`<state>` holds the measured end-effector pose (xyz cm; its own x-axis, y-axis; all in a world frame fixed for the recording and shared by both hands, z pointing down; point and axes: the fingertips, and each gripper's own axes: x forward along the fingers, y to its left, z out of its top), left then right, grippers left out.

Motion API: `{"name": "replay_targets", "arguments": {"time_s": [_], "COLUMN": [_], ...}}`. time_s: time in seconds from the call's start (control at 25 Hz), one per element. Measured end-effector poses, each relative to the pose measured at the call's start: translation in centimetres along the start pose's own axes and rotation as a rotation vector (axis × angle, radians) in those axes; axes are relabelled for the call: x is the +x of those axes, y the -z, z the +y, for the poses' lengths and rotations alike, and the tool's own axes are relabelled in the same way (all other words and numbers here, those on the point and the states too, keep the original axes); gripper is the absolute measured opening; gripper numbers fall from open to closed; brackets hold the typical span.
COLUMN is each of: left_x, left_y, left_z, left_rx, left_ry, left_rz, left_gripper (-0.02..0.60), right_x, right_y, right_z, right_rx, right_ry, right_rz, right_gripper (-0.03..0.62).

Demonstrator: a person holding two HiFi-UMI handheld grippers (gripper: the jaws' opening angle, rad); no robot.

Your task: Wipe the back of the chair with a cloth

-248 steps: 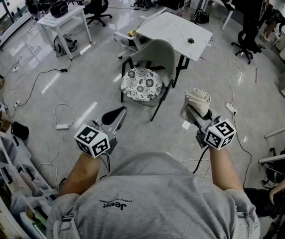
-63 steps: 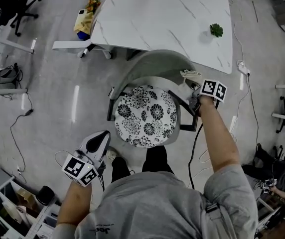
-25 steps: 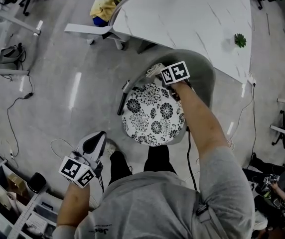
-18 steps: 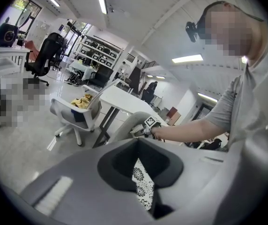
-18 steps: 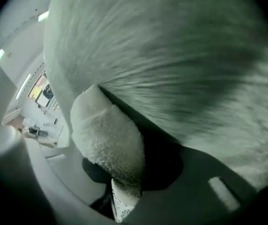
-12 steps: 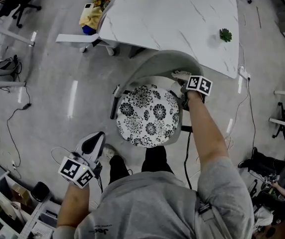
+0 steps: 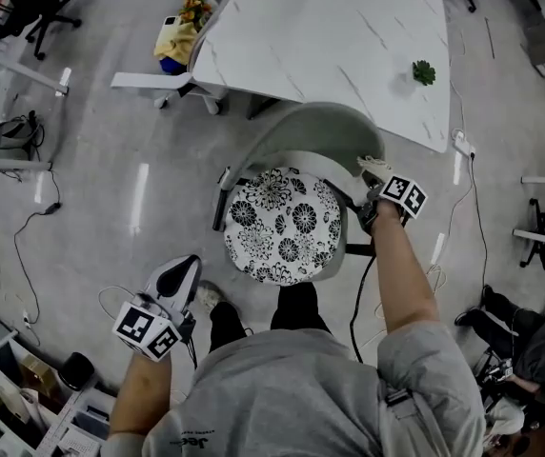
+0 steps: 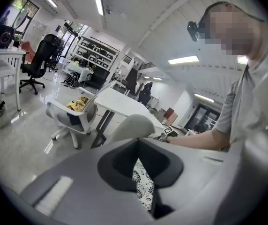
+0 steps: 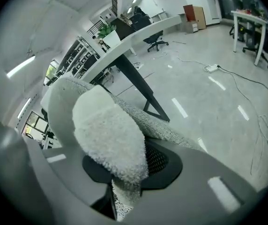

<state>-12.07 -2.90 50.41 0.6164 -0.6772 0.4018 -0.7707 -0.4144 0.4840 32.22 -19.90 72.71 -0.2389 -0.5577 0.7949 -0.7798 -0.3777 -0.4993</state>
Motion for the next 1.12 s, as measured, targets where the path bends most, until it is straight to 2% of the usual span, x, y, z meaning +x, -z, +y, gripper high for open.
{"name": "replay_targets", "arguments": {"time_s": [0.08, 0.16, 0.28, 0.48, 0.64, 0.76, 0.84, 0.88, 1.0, 1.12], "left_x": [-0.4, -0.8, -0.9, -1.1, -1.8, -2.3, -2.6, -2.7, -2.9, -3.0], "left_y": [0.2, 0.3, 0.7, 1.5, 2.1, 2.5, 2.8, 2.9, 2.8, 2.4], "left_z": [0.3, 0.6, 0.9, 1.6, 2.9, 3.8, 4.1, 4.2, 4.7, 5.0], "left_rx": [-0.01, -0.021, -0.035, -0.048, -0.063, -0.073, -0.078, -0.08, -0.083, -0.084], "left_ry": [-0.008, -0.018, -0.028, -0.038, -0.065, -0.083, -0.088, -0.089, -0.094, -0.099], "left_rz": [-0.01, -0.013, -0.012, -0.007, -0.003, -0.003, 0.0, 0.002, 0.004, 0.001], "left_gripper": [0.057, 0.057, 0.057, 0.057, 0.057, 0.057, 0.057, 0.057, 0.057, 0.057], "right_x": [0.1, 0.8, 2.9, 7.5, 10.4, 12.0, 12.8, 13.2, 14.5, 15.2], "right_y": [0.2, 1.4, 5.1, 13.1, 18.1, 20.2, 20.6, 20.5, 18.8, 17.0], "right_z": [0.5, 2.3, 7.2, 15.7, 19.7, 21.2, 21.7, 21.9, 22.4, 21.8], "right_rx": [-0.052, -0.176, -0.439, -0.955, -1.321, -1.488, -1.504, -1.47, -1.266, -1.117], "right_ry": [-0.004, -0.033, -0.125, -0.272, -0.311, -0.321, -0.312, -0.306, -0.283, -0.244], "right_rz": [0.014, 0.062, 0.183, 0.407, 0.548, 0.615, 0.637, 0.637, 0.599, 0.557], "right_gripper": [0.095, 0.095, 0.095, 0.095, 0.095, 0.095, 0.095, 0.095, 0.095, 0.097]}}
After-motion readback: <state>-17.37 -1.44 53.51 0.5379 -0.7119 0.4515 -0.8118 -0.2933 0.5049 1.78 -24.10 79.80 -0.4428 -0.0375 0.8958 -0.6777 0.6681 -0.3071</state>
